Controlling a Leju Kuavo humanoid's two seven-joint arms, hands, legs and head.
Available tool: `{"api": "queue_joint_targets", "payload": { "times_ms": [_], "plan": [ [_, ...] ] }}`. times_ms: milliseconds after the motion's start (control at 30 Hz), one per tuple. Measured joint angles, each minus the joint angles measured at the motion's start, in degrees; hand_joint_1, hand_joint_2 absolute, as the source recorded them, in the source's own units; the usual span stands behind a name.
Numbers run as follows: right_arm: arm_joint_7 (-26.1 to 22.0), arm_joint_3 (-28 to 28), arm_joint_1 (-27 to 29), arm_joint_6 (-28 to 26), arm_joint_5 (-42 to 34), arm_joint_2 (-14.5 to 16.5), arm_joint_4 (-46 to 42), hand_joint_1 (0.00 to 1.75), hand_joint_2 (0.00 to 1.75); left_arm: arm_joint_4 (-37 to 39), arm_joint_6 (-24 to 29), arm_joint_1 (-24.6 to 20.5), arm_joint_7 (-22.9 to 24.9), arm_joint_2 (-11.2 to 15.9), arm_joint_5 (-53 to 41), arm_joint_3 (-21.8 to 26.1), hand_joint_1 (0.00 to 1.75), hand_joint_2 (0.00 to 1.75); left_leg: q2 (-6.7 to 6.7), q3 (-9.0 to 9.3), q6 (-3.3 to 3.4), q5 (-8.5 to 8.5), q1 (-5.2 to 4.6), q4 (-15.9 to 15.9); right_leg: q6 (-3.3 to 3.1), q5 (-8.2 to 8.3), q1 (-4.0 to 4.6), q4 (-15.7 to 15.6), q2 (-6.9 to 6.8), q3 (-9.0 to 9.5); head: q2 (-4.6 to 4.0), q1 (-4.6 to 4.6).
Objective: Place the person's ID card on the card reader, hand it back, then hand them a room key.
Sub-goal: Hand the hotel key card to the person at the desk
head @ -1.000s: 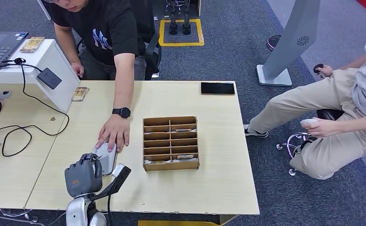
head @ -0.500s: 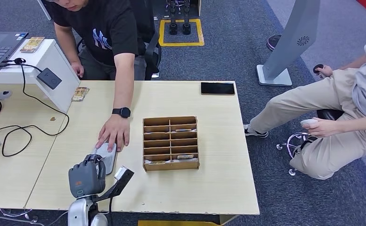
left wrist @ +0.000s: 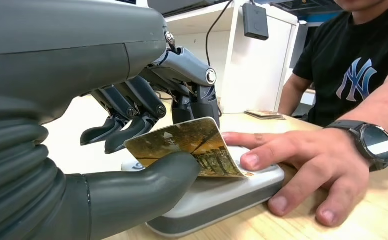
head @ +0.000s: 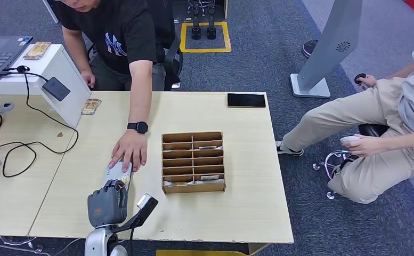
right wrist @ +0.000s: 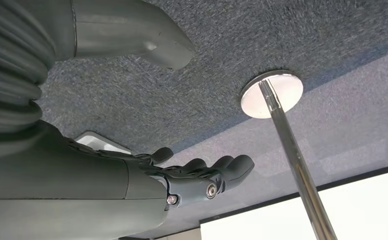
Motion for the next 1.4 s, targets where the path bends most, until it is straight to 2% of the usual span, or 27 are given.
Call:
{"api": "queue_joint_targets", "payload": {
  "times_ms": [133, 700, 800, 967, 1100, 1200, 1300, 1400],
  "plan": [
    [0.0, 0.0, 0.0, 0.0, 0.2, 0.0, 0.0, 0.0, 1.75, 1.5, 0.0, -0.5, 1.4, 0.1, 0.4, 0.0, 1.75, 1.75, 0.0, 0.05, 0.0, 0.0, 0.0, 0.0, 0.0, 0.0, 0.0, 0.0, -0.01, 0.05, 0.0, 0.0],
    [0.1, 0.0, 0.0, 0.0, 0.2, 0.0, 0.2, 0.0, 1.75, 4.4, 0.0, -2.0, 1.9, 0.1, 0.4, 0.0, 1.75, 1.75, -0.04, 0.39, 0.0, 0.0, -0.01, 0.0, 0.0, -0.02, 0.0, 0.0, -0.05, 0.42, 0.0, 0.01],
    [0.2, 0.0, 0.0, 0.0, 0.9, 0.0, 0.3, 0.0, 1.75, 4.2, 0.1, -2.1, 0.3, 0.0, 2.6, 0.0, 1.75, 1.75, -0.04, 0.42, 0.0, 0.0, -0.01, 0.0, 0.0, -0.02, 0.0, 0.0, -0.05, 0.44, 0.0, 0.0],
    [0.9, 0.0, 0.0, 0.0, 2.3, 0.0, 0.3, 0.0, 1.75, 0.5, 0.1, -2.0, -10.4, -0.5, 13.8, 1.9, 1.75, 1.75, -0.02, 0.42, -0.01, 0.01, 0.01, 0.0, -0.01, -0.02, 0.02, 0.0, -0.03, 0.4, 0.0, 0.0],
    [1.3, 0.0, 0.0, 0.0, 2.6, 0.0, 0.2, 0.0, 1.75, -4.2, 0.1, -2.0, -14.9, -0.6, 22.9, 2.5, 1.75, 1.75, -0.01, 0.4, -0.01, 0.01, 0.02, 0.0, -0.01, -0.01, 0.02, 0.0, -0.02, 0.34, 0.0, 0.01],
    [1.4, 0.0, 0.0, 0.0, 3.0, 0.0, 0.2, 0.0, 1.75, -8.2, 0.0, -2.3, -18.3, -0.7, 33.1, 1.8, 1.75, 1.75, 0.02, 0.39, -0.01, 0.0, 0.02, 0.0, -0.01, -0.01, 0.0, 0.0, 0.03, 0.24, 0.0, 0.0],
    [1.5, 0.0, 0.0, 0.0, 3.2, 0.0, 0.1, 0.0, 1.75, -11.2, -0.2, -3.2, -19.6, -0.5, 47.6, -1.5, 1.75, 1.75, 0.01, 0.37, 0.0, 0.0, 0.02, 0.0, 0.0, -0.02, -0.01, 0.0, 0.03, 0.19, -0.01, -0.01],
    [1.5, 0.0, 0.0, 0.0, 3.2, 0.0, 0.0, 0.0, 1.75, -13.1, -1.1, -5.0, -17.9, -0.2, 60.3, -6.3, 1.75, 1.75, -0.02, 0.31, 0.0, 0.0, 0.01, 0.0, 0.01, -0.01, -0.01, 0.0, -0.01, 0.25, 0.0, 0.01]
  ]
}}
